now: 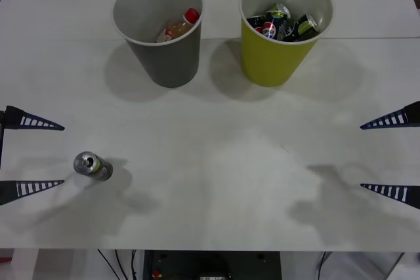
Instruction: Put the can into the green bin and the plastic bottle into the gray bin
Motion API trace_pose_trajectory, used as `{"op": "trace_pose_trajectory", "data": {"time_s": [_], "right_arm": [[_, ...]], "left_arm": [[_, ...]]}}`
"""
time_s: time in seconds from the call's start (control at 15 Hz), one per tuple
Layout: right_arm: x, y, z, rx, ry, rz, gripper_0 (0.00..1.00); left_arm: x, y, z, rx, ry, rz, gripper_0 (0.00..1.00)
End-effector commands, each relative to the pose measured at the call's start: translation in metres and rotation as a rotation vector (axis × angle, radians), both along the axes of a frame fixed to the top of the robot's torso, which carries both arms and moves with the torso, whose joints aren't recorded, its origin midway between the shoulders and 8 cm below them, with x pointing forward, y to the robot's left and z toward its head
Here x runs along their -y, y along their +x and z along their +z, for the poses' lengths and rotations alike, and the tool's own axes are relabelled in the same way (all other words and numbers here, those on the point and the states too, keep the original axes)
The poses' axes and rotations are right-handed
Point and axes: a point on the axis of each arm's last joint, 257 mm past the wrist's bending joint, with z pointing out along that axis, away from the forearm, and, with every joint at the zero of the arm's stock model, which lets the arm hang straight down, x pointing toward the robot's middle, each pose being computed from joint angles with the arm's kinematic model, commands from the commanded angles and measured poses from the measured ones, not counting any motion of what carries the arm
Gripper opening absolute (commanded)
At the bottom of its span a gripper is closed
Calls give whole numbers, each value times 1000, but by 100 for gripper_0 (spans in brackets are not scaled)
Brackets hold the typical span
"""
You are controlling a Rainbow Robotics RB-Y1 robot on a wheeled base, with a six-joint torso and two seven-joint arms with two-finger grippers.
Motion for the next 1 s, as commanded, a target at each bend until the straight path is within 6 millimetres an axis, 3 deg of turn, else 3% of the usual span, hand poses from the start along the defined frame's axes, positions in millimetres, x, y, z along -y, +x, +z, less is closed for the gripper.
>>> {"op": "trace_pose_trajectory", "data": {"time_s": [0.07,0.6,1.0], "right_arm": [[0,0,0,0,0,0,100],[0,0,0,0,0,0,100],[0,0,0,0,0,0,100]], "left_arm": [[-4,0,-17,4,-60,-9,100],[-15,7,-51,25,-183,2,100],[-5,9,-76,18,-311,73,100]]}}
